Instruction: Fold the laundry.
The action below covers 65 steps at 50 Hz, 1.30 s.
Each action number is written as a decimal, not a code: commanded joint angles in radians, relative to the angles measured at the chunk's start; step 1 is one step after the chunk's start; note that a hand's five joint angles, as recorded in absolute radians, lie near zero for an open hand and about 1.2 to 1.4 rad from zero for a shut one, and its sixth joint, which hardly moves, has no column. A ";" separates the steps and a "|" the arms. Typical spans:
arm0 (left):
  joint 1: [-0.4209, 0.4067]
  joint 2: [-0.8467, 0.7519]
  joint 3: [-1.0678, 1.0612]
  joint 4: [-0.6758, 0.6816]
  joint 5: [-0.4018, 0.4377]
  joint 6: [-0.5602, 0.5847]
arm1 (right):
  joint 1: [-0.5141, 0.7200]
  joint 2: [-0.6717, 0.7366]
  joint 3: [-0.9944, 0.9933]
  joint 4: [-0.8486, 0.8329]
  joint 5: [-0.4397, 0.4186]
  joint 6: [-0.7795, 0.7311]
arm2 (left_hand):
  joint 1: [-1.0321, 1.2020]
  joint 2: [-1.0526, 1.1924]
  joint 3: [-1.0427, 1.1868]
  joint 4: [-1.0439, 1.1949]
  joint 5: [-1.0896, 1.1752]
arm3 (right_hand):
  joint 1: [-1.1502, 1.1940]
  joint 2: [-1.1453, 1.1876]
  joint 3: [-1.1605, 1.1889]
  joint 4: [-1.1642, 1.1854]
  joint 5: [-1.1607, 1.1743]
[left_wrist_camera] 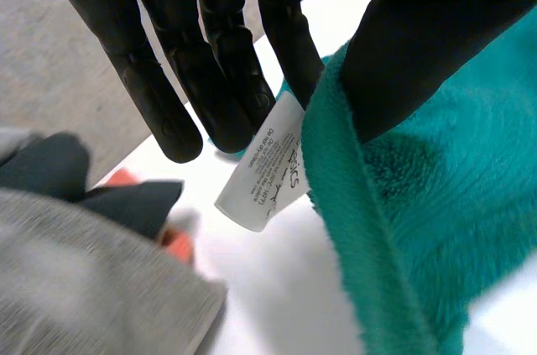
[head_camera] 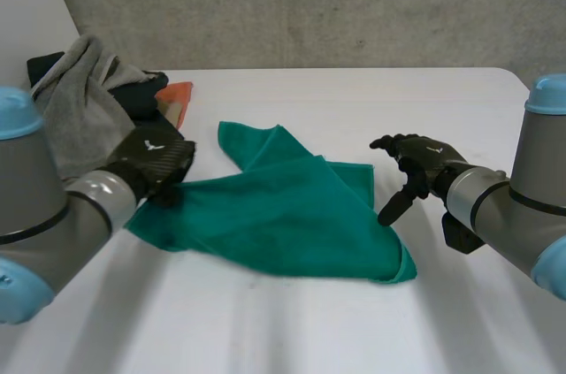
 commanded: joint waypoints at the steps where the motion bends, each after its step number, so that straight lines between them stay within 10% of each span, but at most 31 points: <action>1: 0.120 0.119 -0.146 -0.067 -0.028 0.156 | 0.022 0.000 -0.001 0.000 0.002 -0.107 | 0.249 0.202 0.206 0.197 0.235 | -0.037 -0.028 -0.027 -0.024 -0.045; 10: 0.141 0.125 -0.183 -0.101 -0.123 0.457 | 0.042 0.013 0.000 -0.003 0.026 -0.176 | 0.182 0.135 0.139 0.131 0.168 | -0.037 -0.028 -0.027 -0.024 -0.045; 14: 0.036 0.112 -0.122 -0.087 -0.167 0.491 | 0.044 0.012 -0.001 -0.008 0.040 -0.181 | -0.973 -1.020 -1.016 -1.025 -0.987 | -0.037 -0.028 -0.027 -0.024 -0.045; 28: -0.295 -0.170 0.316 -0.130 -0.033 0.291 | 0.025 -0.026 0.037 -0.005 0.051 -0.230 | -0.973 -1.020 -1.016 -1.025 -0.987 | -0.037 -0.028 -0.027 -0.024 -0.045; 40: -0.261 -0.526 0.692 -0.363 0.089 0.308 | -0.022 -0.040 0.097 -0.008 0.008 -0.239 | -0.579 -0.626 -0.622 -0.630 -0.593 | -0.037 -0.028 -0.027 -0.024 -0.045; 57: -0.248 -0.681 0.740 -0.197 0.170 0.319 | -0.113 -0.083 0.206 -0.055 -0.047 -0.265 | -0.512 -0.558 -0.555 -0.563 -0.526 | -0.037 -0.028 -0.027 -0.024 -0.045; 61: -0.241 -0.700 0.765 -0.199 0.153 0.352 | -0.136 -0.082 0.220 -0.071 -0.060 -0.265 | 0.160 0.113 0.117 0.109 0.146 | -0.037 -0.028 -0.027 -0.024 -0.045; 65: -0.248 -0.646 0.748 -0.200 0.103 0.374 | -0.145 -0.076 0.220 -0.078 -0.067 -0.262 | 0.249 0.202 0.206 0.197 0.235 | -0.037 -0.028 -0.027 -0.024 -0.045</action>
